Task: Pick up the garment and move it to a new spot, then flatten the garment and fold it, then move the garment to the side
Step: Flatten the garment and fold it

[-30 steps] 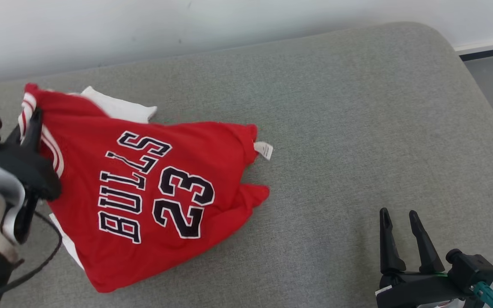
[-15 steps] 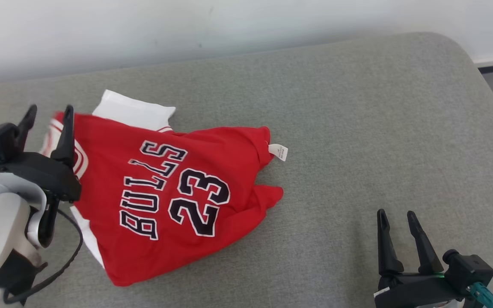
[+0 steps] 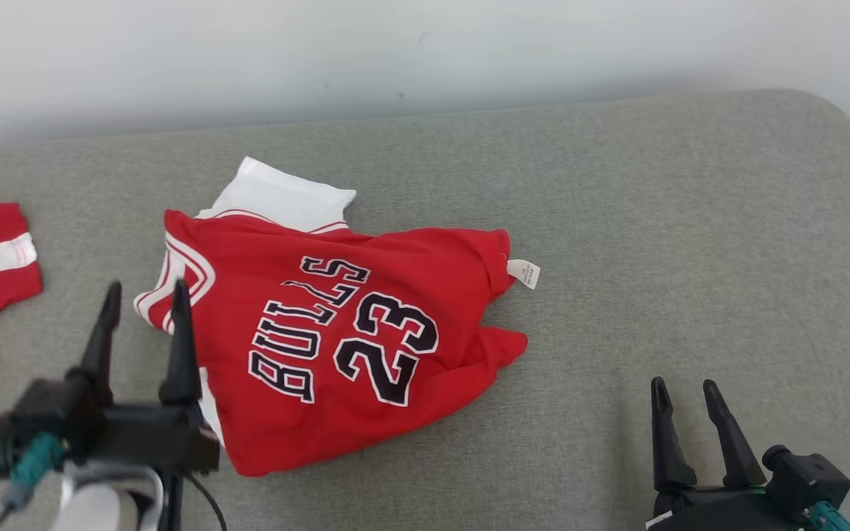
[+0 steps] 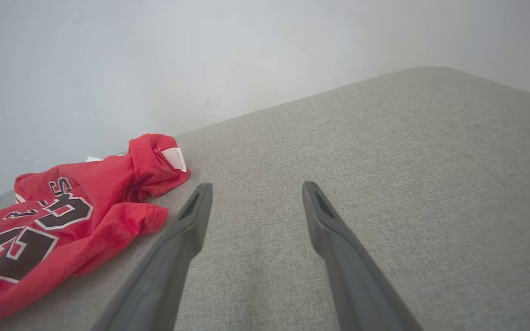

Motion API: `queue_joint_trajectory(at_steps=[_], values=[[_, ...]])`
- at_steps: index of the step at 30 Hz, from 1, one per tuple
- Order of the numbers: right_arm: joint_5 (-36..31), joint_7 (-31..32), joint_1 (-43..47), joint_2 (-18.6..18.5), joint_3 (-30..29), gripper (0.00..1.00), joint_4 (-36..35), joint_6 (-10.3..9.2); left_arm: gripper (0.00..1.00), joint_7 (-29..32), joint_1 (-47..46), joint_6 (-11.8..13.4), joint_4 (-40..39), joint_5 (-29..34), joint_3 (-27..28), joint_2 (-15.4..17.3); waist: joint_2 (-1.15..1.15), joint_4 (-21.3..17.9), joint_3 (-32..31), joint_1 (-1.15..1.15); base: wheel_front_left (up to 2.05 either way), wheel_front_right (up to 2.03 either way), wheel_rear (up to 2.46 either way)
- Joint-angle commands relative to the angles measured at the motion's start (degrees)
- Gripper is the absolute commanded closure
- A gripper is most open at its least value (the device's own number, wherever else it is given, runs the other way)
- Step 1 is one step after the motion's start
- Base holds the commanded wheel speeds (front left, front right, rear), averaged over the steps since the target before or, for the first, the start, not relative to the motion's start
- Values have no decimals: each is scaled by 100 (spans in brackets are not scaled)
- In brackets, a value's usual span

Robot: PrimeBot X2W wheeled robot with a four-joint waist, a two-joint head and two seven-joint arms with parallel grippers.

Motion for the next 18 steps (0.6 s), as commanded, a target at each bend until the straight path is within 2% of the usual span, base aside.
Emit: queue_joint_trajectory(at_steps=[1, 11, 18], values=[[-57, -7, 30, -1, 35, 0, -10, -13, 0, -13, 289, -83, -156, 257, 192, -174, 0, 81, -30, 0, 0, 0, 0], [-98, -7, 86, 0, 75, 0, 73, -13, 0, -15, 1240, -436, -271, 1174, 945, -841, 0, 211, -138, 0, 0, 0, 0], [-99, -7, 126, -1, 171, 0, 219, -13, 0, -15, 1427, -627, -236, 1409, 1167, -1077, 0, 336, -265, 0, 0, 0, 0]])
